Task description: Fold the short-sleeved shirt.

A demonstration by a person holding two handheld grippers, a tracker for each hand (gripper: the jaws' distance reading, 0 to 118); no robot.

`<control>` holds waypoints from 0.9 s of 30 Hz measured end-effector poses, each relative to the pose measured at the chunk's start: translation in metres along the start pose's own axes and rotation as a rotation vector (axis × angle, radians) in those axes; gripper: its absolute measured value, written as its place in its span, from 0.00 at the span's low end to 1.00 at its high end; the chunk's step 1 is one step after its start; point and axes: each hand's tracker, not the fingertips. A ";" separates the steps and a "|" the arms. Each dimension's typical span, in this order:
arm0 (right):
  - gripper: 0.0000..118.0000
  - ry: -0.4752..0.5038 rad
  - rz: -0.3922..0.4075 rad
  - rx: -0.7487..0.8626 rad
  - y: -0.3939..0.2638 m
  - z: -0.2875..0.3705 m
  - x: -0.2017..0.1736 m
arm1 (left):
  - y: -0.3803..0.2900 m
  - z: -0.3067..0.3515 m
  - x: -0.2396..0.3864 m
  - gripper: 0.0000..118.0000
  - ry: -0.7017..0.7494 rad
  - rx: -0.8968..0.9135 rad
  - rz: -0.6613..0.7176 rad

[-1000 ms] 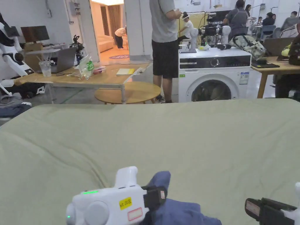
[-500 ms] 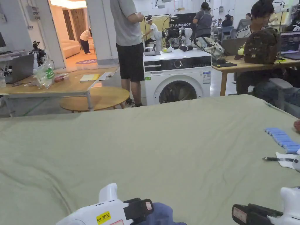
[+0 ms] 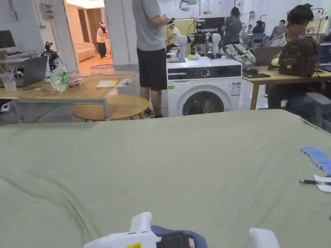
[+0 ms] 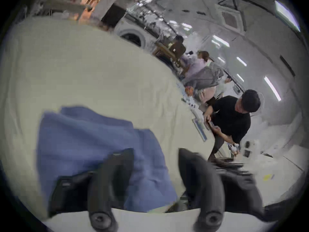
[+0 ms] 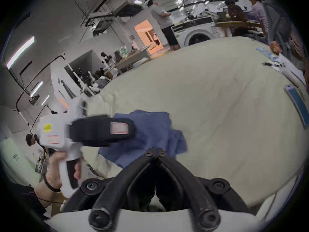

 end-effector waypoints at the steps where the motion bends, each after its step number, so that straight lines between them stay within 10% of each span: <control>1: 0.00 0.016 -0.004 -0.014 0.006 -0.012 -0.003 | 0.004 0.014 -0.003 0.59 0.003 0.009 0.003; 6: 0.00 -0.176 0.067 -0.216 0.018 -0.078 -0.011 | 0.017 0.068 -0.044 0.64 0.083 0.094 0.076; 15: 0.00 -0.143 0.102 -0.180 0.003 -0.082 -0.004 | 0.009 0.013 -0.110 0.64 0.010 -0.115 0.273; 18: 0.00 -0.144 0.101 -0.171 0.000 -0.083 -0.004 | -0.003 0.002 -0.113 0.30 0.008 -0.035 0.308; 27: 0.00 0.021 0.002 -0.047 0.018 -0.066 -0.039 | 0.002 0.058 -0.115 0.26 -0.055 0.050 0.345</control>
